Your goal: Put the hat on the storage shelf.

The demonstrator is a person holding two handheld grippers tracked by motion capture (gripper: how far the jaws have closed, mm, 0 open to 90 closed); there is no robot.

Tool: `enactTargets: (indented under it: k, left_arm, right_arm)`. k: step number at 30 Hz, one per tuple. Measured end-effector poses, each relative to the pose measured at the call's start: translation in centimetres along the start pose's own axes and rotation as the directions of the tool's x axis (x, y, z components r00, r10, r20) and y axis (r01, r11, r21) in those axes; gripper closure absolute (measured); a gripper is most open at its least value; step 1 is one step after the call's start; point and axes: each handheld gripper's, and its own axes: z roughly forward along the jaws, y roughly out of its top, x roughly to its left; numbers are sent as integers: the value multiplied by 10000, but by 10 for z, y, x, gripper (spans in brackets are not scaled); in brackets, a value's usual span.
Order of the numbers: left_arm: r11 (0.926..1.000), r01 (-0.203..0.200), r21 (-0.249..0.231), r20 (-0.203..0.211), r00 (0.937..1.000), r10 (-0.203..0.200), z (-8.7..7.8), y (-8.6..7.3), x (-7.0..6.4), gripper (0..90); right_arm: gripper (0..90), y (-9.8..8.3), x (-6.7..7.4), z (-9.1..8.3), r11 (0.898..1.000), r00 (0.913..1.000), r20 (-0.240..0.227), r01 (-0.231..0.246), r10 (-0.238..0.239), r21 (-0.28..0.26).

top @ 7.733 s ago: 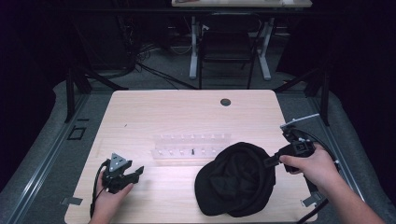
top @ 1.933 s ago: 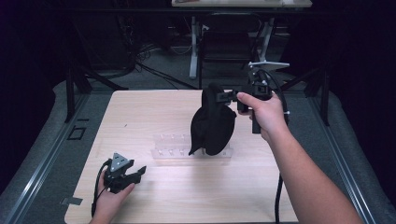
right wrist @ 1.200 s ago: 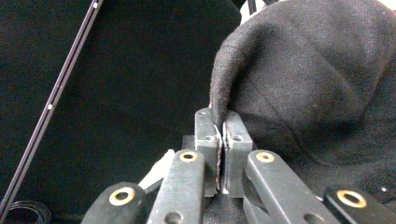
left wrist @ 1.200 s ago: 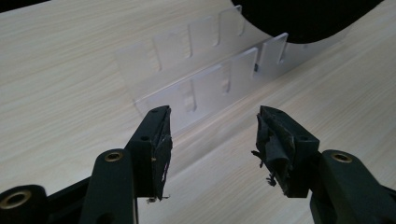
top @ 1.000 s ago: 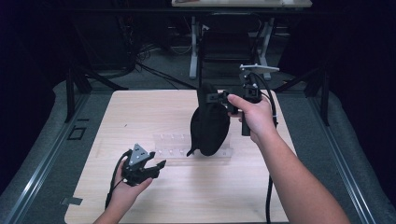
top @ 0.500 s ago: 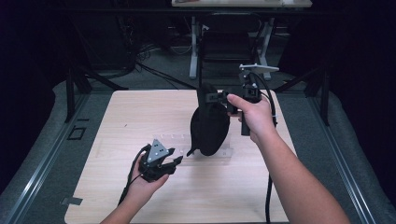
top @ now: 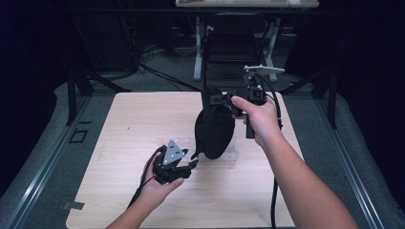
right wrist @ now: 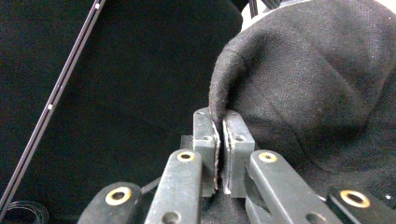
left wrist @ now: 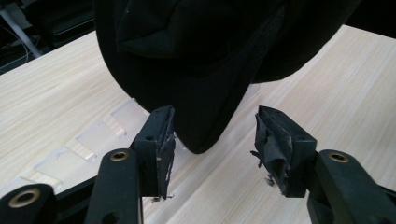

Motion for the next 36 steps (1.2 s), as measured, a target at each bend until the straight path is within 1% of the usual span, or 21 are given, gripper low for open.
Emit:
enactTargets:
  k: [4,6,8,10,12,13,14,15,18,19,24,29,32,34,36]
  left_arm:
    - [9999,31,-131,31,10000,-30,3,4,-1,447]
    - [9999,-23,-146,23,10000,24,4,5,-2,450]
    - [9995,-283,-113,-367,9989,279,5,6,-3,534]
    - [9993,-274,-248,-360,9990,265,6,6,-4,583]
    - [9986,-358,-384,-402,9986,342,6,7,-5,631]
    - [9984,-375,-430,-371,9987,360,6,7,-5,676]
    - [9982,-371,-477,-338,9988,355,6,7,-5,696]
    - [9980,-418,-480,-339,9986,402,6,7,-6,696]
    - [9966,-640,-510,-367,9974,622,7,7,-9,775]
    - [9965,-667,-505,-370,9972,649,7,7,-10,788]
    - [9961,-750,-467,-342,9967,734,7,7,-10,809]
    - [9959,-788,-446,-347,9964,773,7,7,-10,818]
    - [9956,-818,-451,-350,9962,802,7,7,-10,821]
    - [9954,-831,-467,-368,9960,814,7,7,-10,822]
    - [9953,-853,-451,-349,9959,837,7,7,-9,825]
  right_arm:
    - [858,0,0,0,10000,10000,-1,-8,8,-3]
    - [857,0,0,0,10000,10000,-22,-11,11,-9]
    - [855,0,0,1,10000,10000,-30,-1,1,9]
    - [854,0,0,1,10000,10000,-45,-5,5,2]
    - [852,0,0,1,10000,10000,-45,6,-6,-3]
    - [850,0,1,1,10000,10000,-59,21,-21,-23]
    - [848,0,1,1,10000,10000,-59,17,-17,-26]
    - [848,0,1,1,10000,10000,-59,17,-17,-26]
    - [845,0,1,1,10000,10000,-40,29,-29,-47]
    - [844,0,2,1,10000,10000,-25,9,-9,-83]
    - [824,-1,2,1,10000,10000,-62,50,-50,-42]
    - [794,-1,4,0,9998,9999,-112,121,-122,-147]
    - [785,-1,8,-3,9997,9997,-36,236,-237,-92]
    - [781,-1,9,-4,9995,9996,-31,270,-271,-157]
    - [779,-1,12,-7,9989,9991,-5,420,-420,-196]
